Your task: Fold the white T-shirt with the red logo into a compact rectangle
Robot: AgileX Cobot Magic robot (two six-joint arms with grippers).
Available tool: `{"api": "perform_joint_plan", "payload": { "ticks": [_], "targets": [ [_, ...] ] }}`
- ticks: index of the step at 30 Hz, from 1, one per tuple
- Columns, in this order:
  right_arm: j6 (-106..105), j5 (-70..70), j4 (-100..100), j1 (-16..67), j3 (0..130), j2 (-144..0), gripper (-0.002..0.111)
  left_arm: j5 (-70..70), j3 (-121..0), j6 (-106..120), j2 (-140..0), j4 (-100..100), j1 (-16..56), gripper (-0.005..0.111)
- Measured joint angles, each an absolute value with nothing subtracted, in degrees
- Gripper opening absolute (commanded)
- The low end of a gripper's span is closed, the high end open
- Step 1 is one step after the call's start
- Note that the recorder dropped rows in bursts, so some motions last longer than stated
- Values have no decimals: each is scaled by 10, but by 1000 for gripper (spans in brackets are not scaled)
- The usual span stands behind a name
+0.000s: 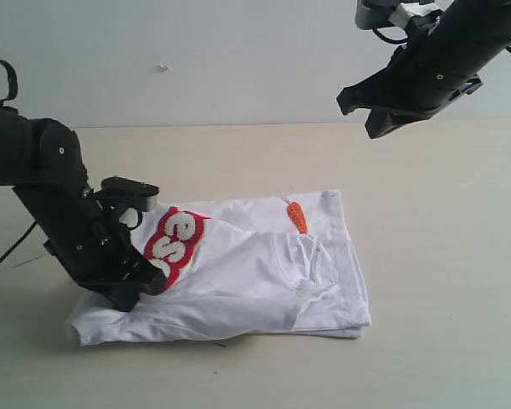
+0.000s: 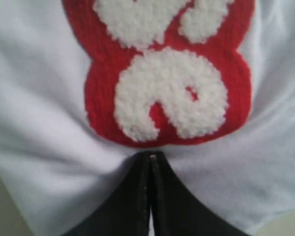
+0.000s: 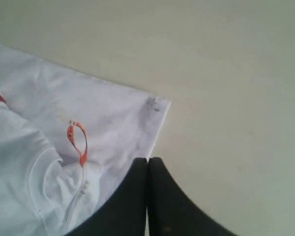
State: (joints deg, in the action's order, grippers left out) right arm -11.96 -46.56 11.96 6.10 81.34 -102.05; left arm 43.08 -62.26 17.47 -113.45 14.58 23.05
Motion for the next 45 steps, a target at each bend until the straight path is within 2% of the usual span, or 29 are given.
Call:
{"api": "perform_joint_plan", "payload": {
  "ticks": [2, 5, 7, 9, 12, 18, 28, 34, 36, 38, 40, 44, 45],
  "targets": [
    [-121, -478, 120, 61, 813, -1020, 10, 435, -623, 172, -1129, 142, 226, 0],
    [-139, -502, 145, 61, 803, -1020, 41, 434, -613, 169, -1103, 114, 223, 0],
    [-176, -506, 202, 61, 777, -1025, 57, 424, -607, 165, -1052, 95, 219, 0],
    [-200, -509, 249, 61, 750, -1051, 64, 400, -606, 163, -982, 102, 212, 0],
    [-260, -510, 333, 61, 725, -1112, 64, 376, -606, 161, -880, 145, 197, 0],
    [-402, -521, 493, 63, 717, -1164, 64, 372, -606, 165, -817, 179, 194, 0],
    [-429, -449, 470, 79, 717, -1190, 64, 369, -606, 178, -814, 211, 194, 0],
    [-449, -443, 473, 122, 717, -1213, 64, 367, -606, 180, -814, 212, 194, 0],
    [-453, -438, 475, 130, 717, -1213, 63, 367, -606, 180, -814, 212, 194, 0],
    [-451, -435, 475, 131, 717, -1213, 54, 367, -606, 181, -814, 212, 194, 0],
    [-450, -433, 475, 131, 717, -1215, 41, 367, -606, 182, -814, 212, 194, 0],
    [-449, -430, 465, 131, 717, -1218, 0, 367, -606, 182, -814, 212, 194, 0],
    [-449, -432, 459, 131, 717, -1218, 0, 367, -606, 182, -814, 213, 194, 0]
  ]
}}
